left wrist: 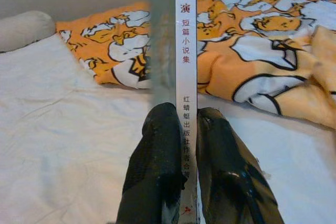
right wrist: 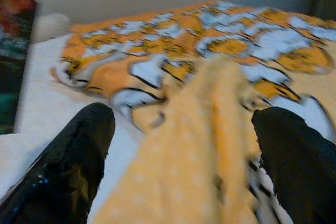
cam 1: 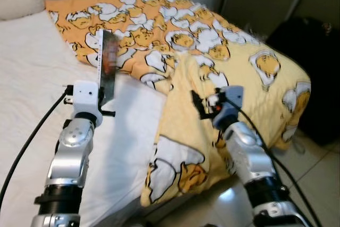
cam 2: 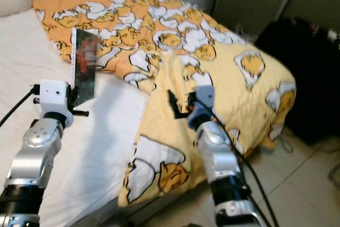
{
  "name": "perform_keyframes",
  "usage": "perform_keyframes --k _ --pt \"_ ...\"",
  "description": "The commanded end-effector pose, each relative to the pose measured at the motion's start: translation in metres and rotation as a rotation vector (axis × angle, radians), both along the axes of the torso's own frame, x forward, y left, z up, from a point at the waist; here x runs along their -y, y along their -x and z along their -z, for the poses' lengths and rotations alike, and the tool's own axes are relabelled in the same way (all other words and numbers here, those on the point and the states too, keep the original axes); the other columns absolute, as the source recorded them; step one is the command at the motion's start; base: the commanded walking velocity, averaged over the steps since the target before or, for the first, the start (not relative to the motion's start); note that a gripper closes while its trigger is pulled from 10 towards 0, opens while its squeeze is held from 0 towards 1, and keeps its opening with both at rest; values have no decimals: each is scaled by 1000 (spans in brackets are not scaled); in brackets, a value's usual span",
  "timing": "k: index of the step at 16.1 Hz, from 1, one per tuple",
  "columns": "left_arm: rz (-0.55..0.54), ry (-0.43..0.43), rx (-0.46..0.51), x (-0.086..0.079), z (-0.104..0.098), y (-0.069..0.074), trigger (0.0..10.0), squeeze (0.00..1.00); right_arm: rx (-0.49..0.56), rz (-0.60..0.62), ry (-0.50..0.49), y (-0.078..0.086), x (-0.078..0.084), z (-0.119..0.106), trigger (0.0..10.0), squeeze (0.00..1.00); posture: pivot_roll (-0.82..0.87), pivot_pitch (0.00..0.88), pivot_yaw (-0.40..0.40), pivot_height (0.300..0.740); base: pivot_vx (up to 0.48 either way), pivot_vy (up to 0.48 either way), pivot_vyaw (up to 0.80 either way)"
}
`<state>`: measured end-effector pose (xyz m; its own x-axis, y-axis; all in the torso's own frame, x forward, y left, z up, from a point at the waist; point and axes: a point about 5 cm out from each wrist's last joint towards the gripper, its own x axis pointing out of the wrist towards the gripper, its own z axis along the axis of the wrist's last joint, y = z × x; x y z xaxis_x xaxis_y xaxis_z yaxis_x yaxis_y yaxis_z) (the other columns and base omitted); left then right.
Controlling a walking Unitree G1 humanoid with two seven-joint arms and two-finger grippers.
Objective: Clean up the room
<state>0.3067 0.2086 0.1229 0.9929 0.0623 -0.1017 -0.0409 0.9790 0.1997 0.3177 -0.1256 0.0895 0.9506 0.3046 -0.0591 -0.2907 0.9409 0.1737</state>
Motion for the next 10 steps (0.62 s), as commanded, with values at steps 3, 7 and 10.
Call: perform_keyframes --k 3,7,10 --pt "7 -8 51 3 -11 -1 10000 0 14 -18 7 1 -1 -2 10000 0 -5 0 -3 740 0 314 423" --pt "10 -5 46 5 -9 0 10000 0 10 -17 11 2 0 -1 10000 0 -5 0 -5 740 0 312 800" --pt "11 -4 45 6 -9 0 10000 0 5 -19 18 3 0 0 10000 0 -5 0 -5 740 0 312 167"
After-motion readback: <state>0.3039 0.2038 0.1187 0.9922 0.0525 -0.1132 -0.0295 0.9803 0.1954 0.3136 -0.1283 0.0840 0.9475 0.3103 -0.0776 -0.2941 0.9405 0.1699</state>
